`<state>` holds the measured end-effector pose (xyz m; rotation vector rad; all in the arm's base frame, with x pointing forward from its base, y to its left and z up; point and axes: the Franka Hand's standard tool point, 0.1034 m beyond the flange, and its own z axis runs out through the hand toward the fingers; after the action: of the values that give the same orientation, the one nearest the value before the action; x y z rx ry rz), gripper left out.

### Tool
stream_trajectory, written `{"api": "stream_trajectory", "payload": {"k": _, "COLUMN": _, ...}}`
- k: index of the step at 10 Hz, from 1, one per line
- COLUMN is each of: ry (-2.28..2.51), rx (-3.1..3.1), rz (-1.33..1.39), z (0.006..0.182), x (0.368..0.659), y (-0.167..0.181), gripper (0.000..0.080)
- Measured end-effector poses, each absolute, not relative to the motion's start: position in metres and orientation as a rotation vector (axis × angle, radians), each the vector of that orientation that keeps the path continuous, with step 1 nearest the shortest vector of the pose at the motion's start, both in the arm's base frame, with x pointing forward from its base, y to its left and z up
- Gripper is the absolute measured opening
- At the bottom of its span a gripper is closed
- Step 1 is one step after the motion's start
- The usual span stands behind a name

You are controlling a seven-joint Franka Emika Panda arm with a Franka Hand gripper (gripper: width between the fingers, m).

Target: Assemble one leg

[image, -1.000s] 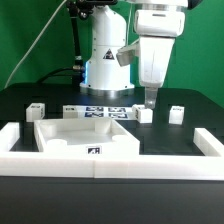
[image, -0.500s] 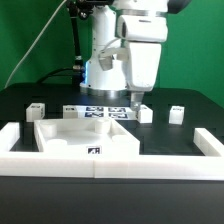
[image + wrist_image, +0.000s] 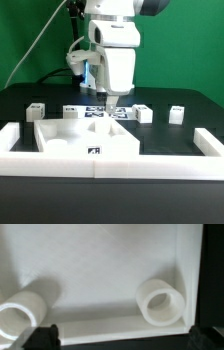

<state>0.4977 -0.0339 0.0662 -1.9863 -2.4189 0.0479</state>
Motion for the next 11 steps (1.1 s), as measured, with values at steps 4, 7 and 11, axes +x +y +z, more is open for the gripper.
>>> {"api": "stream_trajectory", "payload": {"k": 4, "ry": -2.536, "rx": -1.801, "rz": 0.047, "z": 0.05, "x": 0.478, "y": -0.062, "gripper": 0.065}}
{"api": "stream_trajectory", "payload": {"k": 7, "ry": -2.531, "rx": -1.778, "rz": 0.037, "z": 0.031, "x": 0.463, "y": -0.083, "gripper": 0.065}}
{"api": "stream_trajectory", "payload": {"k": 11, "ry": -2.489, "rx": -1.788, "rz": 0.047, "z": 0.013, "x": 0.456, "y": -0.086, "gripper": 0.065}}
